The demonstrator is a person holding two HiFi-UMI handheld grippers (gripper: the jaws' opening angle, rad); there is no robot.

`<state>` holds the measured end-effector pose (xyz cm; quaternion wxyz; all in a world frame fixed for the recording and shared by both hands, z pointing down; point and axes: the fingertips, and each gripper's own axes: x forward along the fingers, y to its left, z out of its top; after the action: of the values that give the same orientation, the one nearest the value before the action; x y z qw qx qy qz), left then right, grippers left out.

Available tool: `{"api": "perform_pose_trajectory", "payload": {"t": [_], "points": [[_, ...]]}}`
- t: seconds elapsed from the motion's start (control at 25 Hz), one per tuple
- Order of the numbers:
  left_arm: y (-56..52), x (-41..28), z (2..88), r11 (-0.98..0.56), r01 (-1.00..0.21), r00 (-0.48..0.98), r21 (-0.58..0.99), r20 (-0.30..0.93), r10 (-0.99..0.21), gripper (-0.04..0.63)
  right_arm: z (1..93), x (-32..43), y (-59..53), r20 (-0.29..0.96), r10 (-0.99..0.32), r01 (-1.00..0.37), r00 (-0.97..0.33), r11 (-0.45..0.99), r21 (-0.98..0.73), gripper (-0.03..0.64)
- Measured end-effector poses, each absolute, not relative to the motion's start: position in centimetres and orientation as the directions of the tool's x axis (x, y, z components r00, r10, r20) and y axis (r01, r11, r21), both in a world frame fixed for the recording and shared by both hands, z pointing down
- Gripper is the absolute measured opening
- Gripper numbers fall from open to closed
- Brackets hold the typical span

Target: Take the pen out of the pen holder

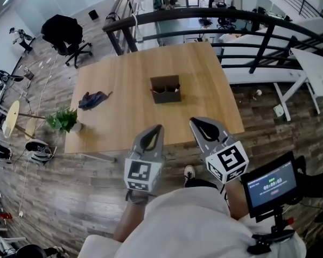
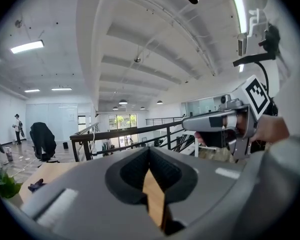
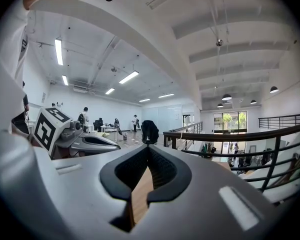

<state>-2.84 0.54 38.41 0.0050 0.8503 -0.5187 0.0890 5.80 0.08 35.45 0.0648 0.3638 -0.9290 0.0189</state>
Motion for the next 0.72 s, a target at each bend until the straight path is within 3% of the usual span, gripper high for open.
{"api": "perform_pose_trajectory", "payload": {"t": [0.72], "points": [[-6.5, -2.5, 38.8, -0.446, -0.891, 0.426, -0.087, 0.182, -0.886, -0.001, 36.5, 6.3, -6.9, 0.165, -0.65, -0.661, -0.742, 0.75, -0.02, 0.003]]}}
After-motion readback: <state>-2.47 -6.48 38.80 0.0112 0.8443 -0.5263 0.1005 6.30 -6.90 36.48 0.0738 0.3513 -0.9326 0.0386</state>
